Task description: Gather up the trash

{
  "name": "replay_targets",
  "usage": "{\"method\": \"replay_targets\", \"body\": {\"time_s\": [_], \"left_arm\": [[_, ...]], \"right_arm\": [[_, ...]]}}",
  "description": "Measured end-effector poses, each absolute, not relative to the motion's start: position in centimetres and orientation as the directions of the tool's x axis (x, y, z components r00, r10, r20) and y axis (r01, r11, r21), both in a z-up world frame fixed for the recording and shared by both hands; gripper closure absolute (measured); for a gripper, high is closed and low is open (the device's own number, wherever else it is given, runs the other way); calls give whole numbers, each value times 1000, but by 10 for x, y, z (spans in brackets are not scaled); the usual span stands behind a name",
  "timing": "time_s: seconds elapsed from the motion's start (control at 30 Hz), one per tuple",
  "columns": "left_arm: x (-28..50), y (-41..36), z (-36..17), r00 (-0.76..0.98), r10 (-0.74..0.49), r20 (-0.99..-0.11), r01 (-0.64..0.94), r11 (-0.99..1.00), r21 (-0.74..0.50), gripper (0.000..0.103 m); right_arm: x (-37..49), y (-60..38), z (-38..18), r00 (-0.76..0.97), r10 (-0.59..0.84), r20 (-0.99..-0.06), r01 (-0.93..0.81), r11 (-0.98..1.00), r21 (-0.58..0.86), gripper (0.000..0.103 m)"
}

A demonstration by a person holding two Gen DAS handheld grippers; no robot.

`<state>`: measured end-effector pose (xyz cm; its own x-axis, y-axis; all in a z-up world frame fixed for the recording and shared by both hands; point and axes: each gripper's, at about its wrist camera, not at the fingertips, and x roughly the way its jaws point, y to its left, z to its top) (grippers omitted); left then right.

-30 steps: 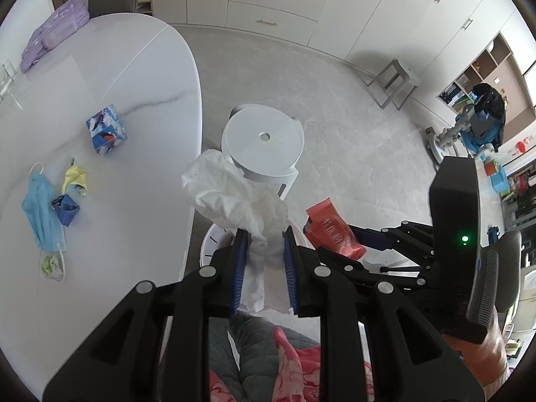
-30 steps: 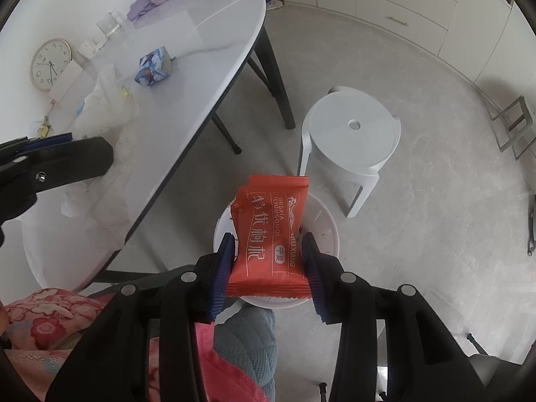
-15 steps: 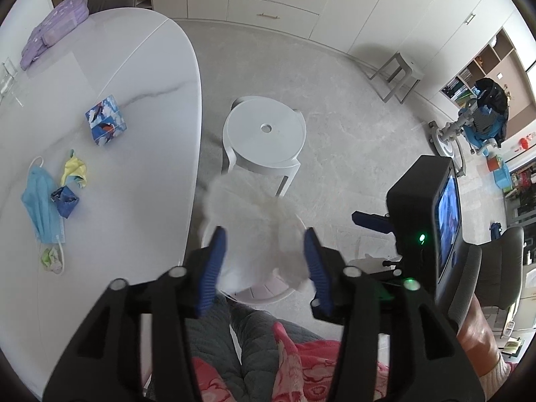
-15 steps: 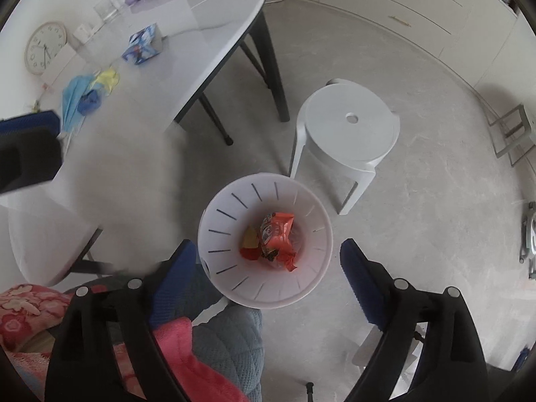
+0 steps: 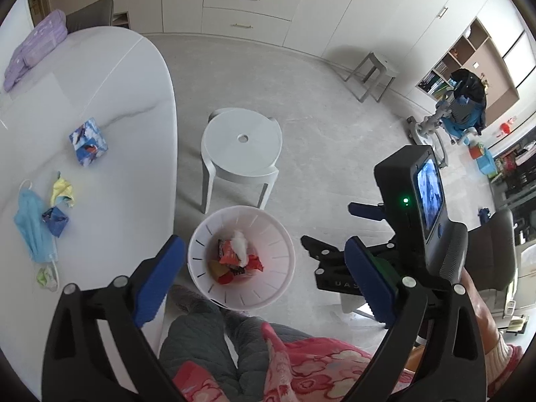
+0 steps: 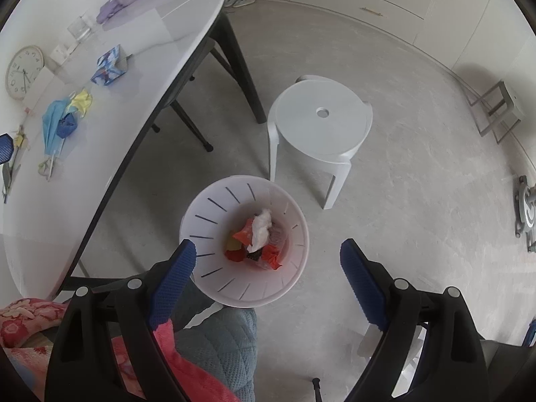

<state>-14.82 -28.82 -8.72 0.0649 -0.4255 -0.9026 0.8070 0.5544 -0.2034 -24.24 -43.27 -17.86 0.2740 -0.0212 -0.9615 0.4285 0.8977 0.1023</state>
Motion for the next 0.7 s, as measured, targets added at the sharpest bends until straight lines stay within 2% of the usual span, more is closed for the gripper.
{"method": "replay_targets", "body": {"time_s": [0.7], "left_arm": [[-146, -286, -89, 82, -402, -912, 805, 566, -177, 9]], "right_arm": [[-243, -433, -179, 267, -37, -963, 443, 892, 89, 15]]}}
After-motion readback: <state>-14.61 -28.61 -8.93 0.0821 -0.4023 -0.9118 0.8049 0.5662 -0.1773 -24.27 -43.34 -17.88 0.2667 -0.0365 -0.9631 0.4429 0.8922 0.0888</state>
